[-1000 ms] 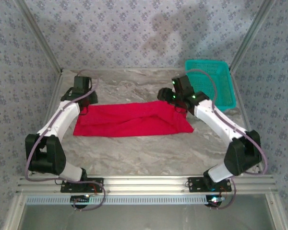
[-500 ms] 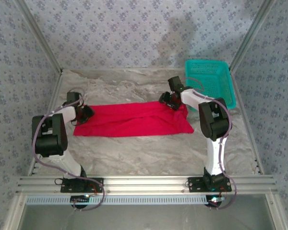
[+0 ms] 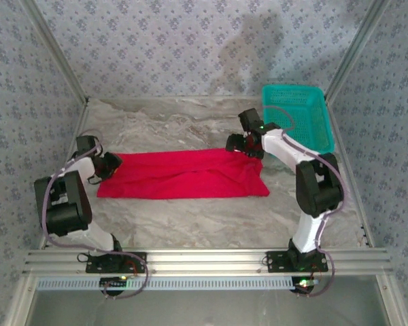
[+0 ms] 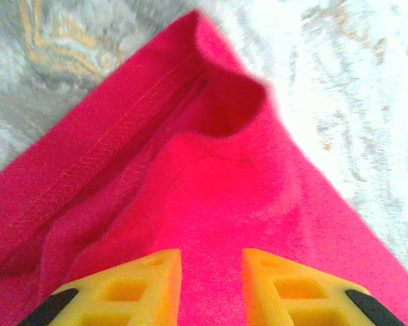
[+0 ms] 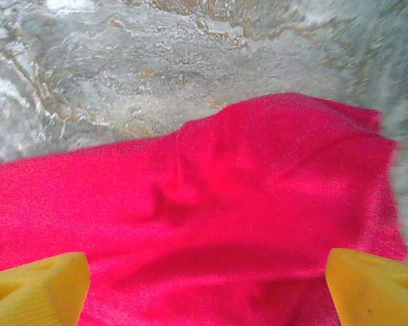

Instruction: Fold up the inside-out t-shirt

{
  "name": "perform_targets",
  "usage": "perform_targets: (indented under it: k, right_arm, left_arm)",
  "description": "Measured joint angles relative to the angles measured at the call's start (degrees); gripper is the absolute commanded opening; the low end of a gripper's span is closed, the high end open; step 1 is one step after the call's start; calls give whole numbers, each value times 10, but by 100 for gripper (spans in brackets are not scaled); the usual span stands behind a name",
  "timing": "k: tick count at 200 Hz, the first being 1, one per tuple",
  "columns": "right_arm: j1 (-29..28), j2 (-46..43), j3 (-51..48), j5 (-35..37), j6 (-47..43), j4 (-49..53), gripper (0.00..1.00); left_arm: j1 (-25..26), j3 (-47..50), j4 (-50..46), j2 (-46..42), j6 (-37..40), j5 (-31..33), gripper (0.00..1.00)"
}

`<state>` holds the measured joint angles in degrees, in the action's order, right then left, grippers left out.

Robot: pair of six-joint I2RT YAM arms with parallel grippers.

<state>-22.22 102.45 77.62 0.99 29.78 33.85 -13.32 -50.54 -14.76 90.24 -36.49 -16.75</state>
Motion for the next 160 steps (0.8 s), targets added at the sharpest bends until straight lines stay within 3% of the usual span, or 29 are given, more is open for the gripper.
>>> perform_targets:
  k: [48,116,133,160]
  right_arm:
    - [22,11,-16,15,-46,51,97]
    - [22,59,-27,16,-55,58,99]
    - [22,76,-34,12,-55,48,94]
    - [23,84,-37,13,-51,39,69]
  left_arm:
    - [33,-45,-39,-77,31,33,29]
    - [40,-46,-59,-79,39,37,28]
    - [41,-46,-61,-77,39,37,28]
    - [39,-46,-66,-72,39,30,28]
